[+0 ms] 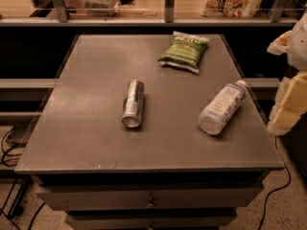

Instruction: Pick redbull can

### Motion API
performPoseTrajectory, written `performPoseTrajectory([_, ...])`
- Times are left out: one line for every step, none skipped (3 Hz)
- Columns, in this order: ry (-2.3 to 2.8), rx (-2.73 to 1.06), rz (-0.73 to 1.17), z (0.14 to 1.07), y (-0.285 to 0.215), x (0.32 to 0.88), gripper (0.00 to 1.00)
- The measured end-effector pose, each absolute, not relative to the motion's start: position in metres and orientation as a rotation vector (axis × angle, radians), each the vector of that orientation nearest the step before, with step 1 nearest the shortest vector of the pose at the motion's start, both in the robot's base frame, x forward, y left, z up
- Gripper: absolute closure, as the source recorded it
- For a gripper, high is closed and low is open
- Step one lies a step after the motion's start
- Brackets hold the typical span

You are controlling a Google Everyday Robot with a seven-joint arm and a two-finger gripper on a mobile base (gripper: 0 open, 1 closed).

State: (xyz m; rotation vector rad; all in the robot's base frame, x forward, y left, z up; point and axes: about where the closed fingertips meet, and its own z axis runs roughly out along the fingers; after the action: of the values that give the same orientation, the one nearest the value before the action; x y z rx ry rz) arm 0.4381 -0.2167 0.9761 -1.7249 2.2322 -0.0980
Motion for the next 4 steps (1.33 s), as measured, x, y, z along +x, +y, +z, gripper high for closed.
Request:
performPoseTrajectory([2.232, -1.723, -0.096, 0.976, -0.216, 0.438, 0.00])
performPoseTrajectory([2.232, -1.723, -0.097, 0.976, -0.216, 0.438, 0.00])
performPoseTrajectory([2.270, -1.681, -0.094, 0.977, -0.216, 0.444, 0.00])
performPoseTrajectory([2.309, -1.537, -0.046, 0.980, -0.206, 0.466, 0.00])
